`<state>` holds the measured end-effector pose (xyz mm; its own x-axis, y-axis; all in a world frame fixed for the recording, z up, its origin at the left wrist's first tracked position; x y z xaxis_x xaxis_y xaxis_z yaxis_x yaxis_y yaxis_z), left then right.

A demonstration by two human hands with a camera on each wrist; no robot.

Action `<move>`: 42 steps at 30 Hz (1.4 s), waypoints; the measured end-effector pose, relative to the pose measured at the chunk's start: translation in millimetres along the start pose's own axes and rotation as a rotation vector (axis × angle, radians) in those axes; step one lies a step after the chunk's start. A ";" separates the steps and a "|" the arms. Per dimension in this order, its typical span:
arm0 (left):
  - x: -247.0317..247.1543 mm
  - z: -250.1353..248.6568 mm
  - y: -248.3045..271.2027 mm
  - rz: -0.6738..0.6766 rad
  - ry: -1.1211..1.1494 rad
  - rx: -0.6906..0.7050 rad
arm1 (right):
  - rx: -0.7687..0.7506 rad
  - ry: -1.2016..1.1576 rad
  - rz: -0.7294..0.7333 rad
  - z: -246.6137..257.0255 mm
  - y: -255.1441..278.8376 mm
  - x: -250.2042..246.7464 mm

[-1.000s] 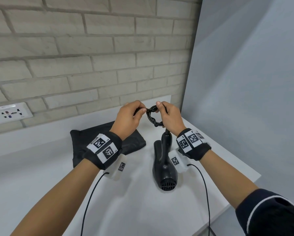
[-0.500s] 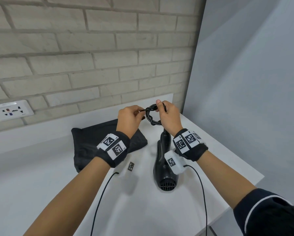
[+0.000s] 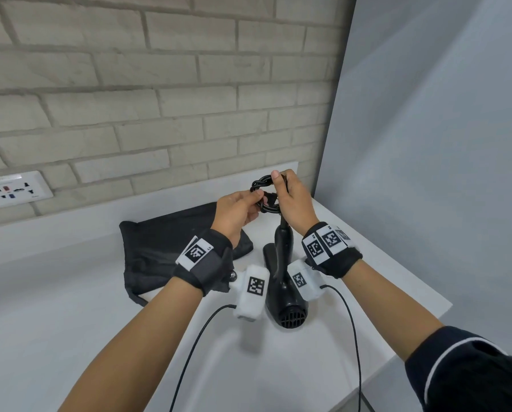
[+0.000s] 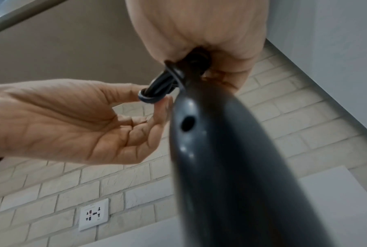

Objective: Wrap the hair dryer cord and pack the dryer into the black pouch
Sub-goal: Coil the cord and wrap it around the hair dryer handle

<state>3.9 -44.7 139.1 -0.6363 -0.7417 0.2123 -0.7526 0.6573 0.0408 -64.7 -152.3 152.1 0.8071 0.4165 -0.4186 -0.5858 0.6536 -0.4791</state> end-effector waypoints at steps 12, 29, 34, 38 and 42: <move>4.1 5.0 0.3 -0.053 0.283 -0.147 | 0.421 -0.487 0.232 -24.1 6.7 -6.5; 10.3 -8.1 6.7 -0.080 0.126 0.049 | 0.378 -0.660 0.296 -18.0 10.3 -4.0; 12.2 -5.1 7.8 -0.170 0.066 0.145 | 0.379 -0.647 0.193 -21.6 8.7 -2.8; 9.7 -5.4 7.6 -0.228 0.029 0.179 | 0.364 -0.636 0.216 -22.2 8.0 1.3; 6.8 -5.4 5.8 -0.231 0.062 0.150 | 0.394 -0.685 0.300 -23.3 7.5 2.9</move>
<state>-3.9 -45.2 146.0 -0.4364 -0.8570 0.2740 -0.8963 0.4408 -0.0485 -68.5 -160.9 129.3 0.5627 0.8154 0.1356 -0.8162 0.5741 -0.0655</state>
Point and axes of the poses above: each hand's wrist, its own y-axis away from the middle knuckle, its own x-axis out of the palm, z = x × y, the point moved 3 cm from there along -y, towards the middle knuckle, and after that the axes turned 2 degrees about -z, right-handed, at the moved point
